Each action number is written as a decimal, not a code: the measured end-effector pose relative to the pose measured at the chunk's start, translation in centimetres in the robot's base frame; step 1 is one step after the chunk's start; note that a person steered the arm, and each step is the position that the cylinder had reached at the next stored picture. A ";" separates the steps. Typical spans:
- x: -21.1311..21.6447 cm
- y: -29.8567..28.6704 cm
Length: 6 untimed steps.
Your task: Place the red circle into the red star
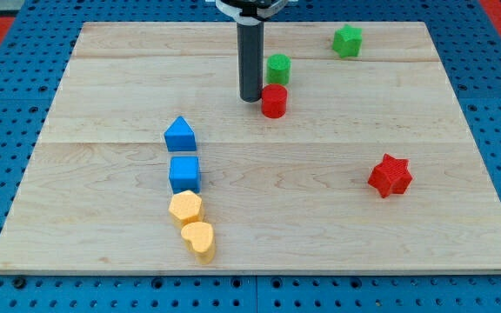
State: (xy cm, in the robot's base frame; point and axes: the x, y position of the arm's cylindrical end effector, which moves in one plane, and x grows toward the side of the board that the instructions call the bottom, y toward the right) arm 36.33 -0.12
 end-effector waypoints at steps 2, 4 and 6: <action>0.5 8.6; 2.4 12.3; 7.4 16.0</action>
State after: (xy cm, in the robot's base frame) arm 43.78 15.83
